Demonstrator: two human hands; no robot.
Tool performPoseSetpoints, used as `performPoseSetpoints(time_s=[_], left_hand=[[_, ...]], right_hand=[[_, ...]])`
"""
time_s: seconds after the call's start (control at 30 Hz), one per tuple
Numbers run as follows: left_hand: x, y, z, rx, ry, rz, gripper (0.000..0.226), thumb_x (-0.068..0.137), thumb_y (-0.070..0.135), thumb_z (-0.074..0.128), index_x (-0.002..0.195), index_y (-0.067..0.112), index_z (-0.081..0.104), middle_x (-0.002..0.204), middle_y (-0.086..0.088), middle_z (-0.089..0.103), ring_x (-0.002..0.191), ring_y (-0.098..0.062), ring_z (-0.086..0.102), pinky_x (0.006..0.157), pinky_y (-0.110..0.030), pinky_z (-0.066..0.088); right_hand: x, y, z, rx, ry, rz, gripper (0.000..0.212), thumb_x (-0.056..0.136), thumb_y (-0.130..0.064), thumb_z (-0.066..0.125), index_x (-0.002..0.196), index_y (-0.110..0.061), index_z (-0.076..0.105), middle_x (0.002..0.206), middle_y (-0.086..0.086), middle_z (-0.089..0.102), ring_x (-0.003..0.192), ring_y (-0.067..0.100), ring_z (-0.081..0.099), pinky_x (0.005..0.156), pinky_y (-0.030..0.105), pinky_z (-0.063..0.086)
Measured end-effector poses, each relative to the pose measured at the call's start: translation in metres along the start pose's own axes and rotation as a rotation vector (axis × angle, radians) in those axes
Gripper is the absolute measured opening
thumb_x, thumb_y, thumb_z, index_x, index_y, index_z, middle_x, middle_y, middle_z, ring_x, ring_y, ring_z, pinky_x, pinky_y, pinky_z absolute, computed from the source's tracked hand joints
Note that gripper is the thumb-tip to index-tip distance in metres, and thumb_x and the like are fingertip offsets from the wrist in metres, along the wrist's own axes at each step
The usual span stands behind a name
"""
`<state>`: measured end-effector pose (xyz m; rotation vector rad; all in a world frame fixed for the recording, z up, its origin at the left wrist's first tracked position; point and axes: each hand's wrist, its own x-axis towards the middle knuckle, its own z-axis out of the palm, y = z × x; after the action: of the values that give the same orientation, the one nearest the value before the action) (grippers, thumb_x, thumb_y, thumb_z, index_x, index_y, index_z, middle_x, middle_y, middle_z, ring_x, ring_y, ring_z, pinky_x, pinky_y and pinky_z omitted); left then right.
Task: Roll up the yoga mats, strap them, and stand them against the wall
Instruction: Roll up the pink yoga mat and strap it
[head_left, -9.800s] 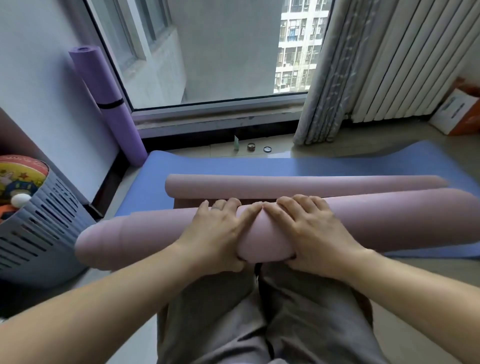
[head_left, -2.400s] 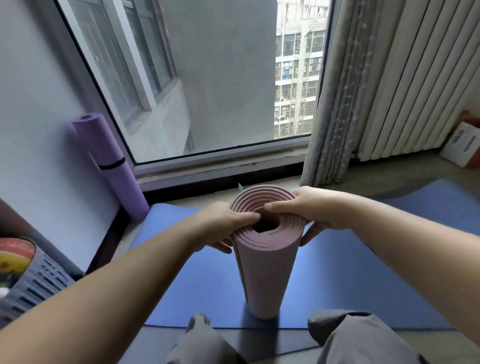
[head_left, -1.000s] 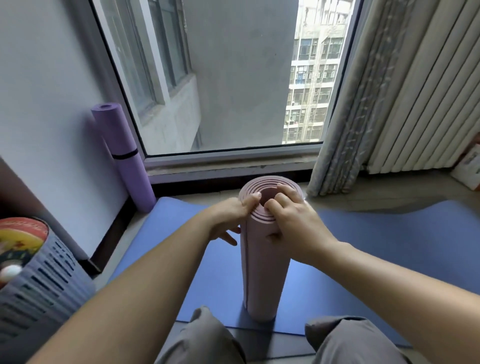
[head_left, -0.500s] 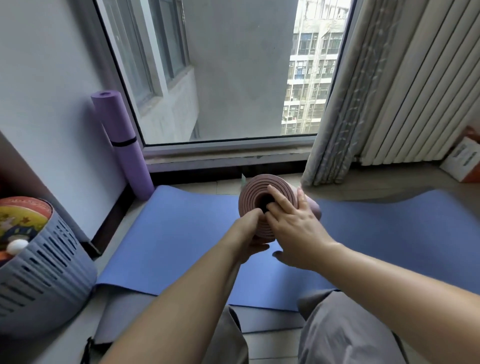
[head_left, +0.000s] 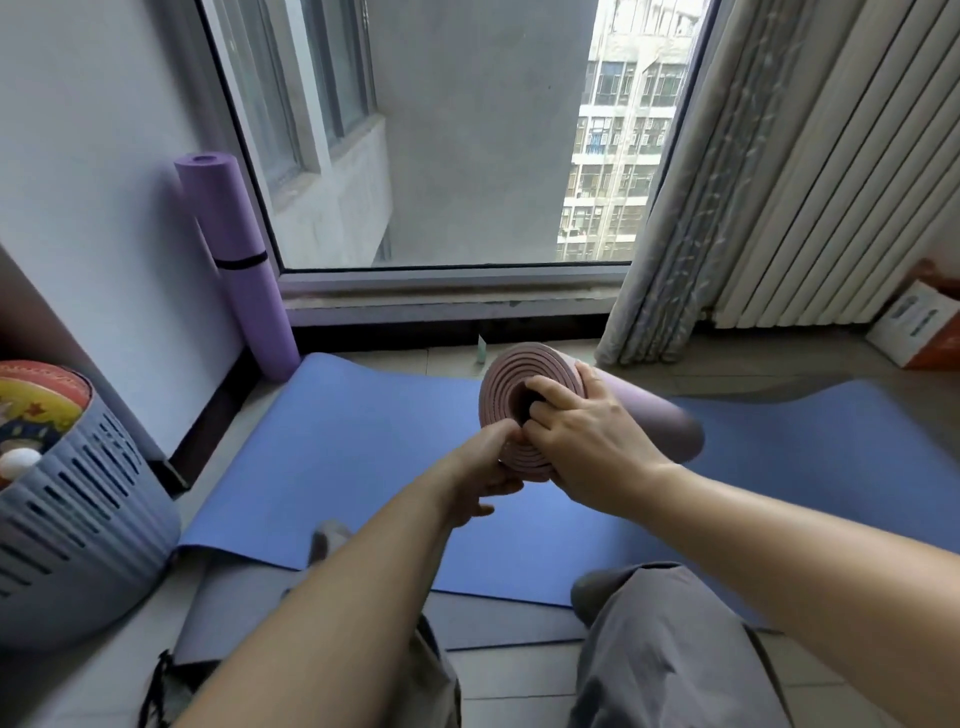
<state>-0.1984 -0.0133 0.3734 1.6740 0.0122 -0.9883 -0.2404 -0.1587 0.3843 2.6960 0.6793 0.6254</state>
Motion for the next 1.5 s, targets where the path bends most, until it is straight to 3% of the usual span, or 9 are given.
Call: performPoseSetpoints(time_s=[0.27,0.4,0.53,0.67,0.77,0.97,1.13,1.2,1.5], left_hand=[[0.015,-0.037,-0.129,0.292,0.191,0.024,0.028,0.099,0.035,0.043,0.120,0.019,0.053,0.124,0.002,0.057,0.104,-0.016,0.056,0.093,-0.038,0.036],[0.026,-0.081,-0.199,0.200,0.449,0.072,0.012,0.099,0.024,0.044,0.089,0.023,0.050,0.106,-0.004,0.053,0.092,-0.018,0.051,0.065,-0.023,0.039],[0.046,-0.162,-0.251,0.056,0.603,-0.051,0.032,0.098,0.025,0.047,0.129,0.016,0.052,0.116,-0.002,0.056,0.095,-0.015,0.057,0.065,-0.023,0.041],[0.061,-0.253,-0.280,-0.057,0.741,-0.204,0.034,0.097,0.021,0.049,0.130,0.013,0.052,0.116,-0.003,0.059,0.097,-0.018,0.059,0.068,-0.023,0.041],[0.073,-0.314,-0.293,-0.066,0.813,-0.332,0.034,0.096,0.018,0.047,0.129,0.012,0.053,0.111,-0.004,0.060,0.096,-0.021,0.059,0.065,-0.023,0.041],[0.104,-0.396,-0.304,0.159,0.815,-0.526,0.033,0.093,0.021,0.049,0.125,0.019,0.058,0.131,-0.003,0.053,0.112,-0.024,0.055,0.090,-0.030,0.047],[0.115,-0.443,-0.297,0.285,0.690,-0.771,0.044,0.094,0.024,0.050,0.137,0.029,0.044,0.156,-0.007,0.002,0.140,-0.031,0.017,0.110,-0.041,0.030],[0.114,-0.452,-0.292,0.262,0.656,-0.794,0.048,0.093,0.025,0.050,0.140,0.031,0.040,0.157,-0.008,-0.008,0.140,-0.032,0.018,0.111,-0.042,0.030],[0.108,-0.471,-0.284,0.329,0.577,-0.793,0.055,0.094,0.028,0.046,0.143,0.008,0.031,0.158,-0.009,0.005,0.131,-0.031,0.038,0.102,-0.035,0.036]], right_hand=[[0.075,-0.061,0.077,0.089,-0.276,-0.094,0.031,0.057,-0.026,0.082,0.084,-0.016,0.070,0.088,0.000,0.067,0.116,0.029,0.053,0.090,0.052,0.044],[0.108,-0.121,0.127,0.087,-0.424,-0.306,0.028,0.061,-0.023,0.075,0.088,-0.020,0.068,0.087,-0.004,0.065,0.114,0.025,0.047,0.086,0.042,0.040],[0.153,-0.170,0.177,0.079,-0.495,-0.469,0.027,0.075,-0.013,0.062,0.102,-0.019,0.062,0.101,-0.004,0.061,0.116,0.025,0.039,0.092,0.042,0.035],[0.188,-0.209,0.230,0.037,-0.590,-0.531,0.022,0.083,-0.016,0.055,0.103,-0.023,0.060,0.109,-0.005,0.059,0.121,0.026,0.034,0.086,0.037,0.033],[0.207,-0.236,0.274,0.034,-0.638,-0.573,0.006,0.081,-0.020,0.054,0.079,-0.025,0.052,0.099,-0.008,0.059,0.114,0.024,0.038,0.077,0.035,0.029],[0.203,-0.284,0.327,0.030,-0.678,-0.635,0.005,0.081,-0.021,0.051,0.081,-0.024,0.046,0.092,-0.005,0.053,0.111,0.022,0.040,0.075,0.034,0.022],[0.194,-0.301,0.347,0.109,-0.681,-0.668,0.012,0.087,-0.029,0.050,0.090,-0.025,0.060,0.103,-0.009,0.062,0.112,0.019,0.043,0.082,0.034,0.025],[0.194,-0.304,0.350,0.108,-0.682,-0.676,0.016,0.087,-0.030,0.050,0.096,-0.025,0.062,0.104,-0.008,0.062,0.112,0.020,0.043,0.086,0.035,0.028],[0.189,-0.318,0.356,0.091,-0.715,-0.704,0.017,0.084,-0.028,0.048,0.096,-0.027,0.060,0.106,-0.007,0.060,0.113,0.019,0.042,0.087,0.035,0.030]])
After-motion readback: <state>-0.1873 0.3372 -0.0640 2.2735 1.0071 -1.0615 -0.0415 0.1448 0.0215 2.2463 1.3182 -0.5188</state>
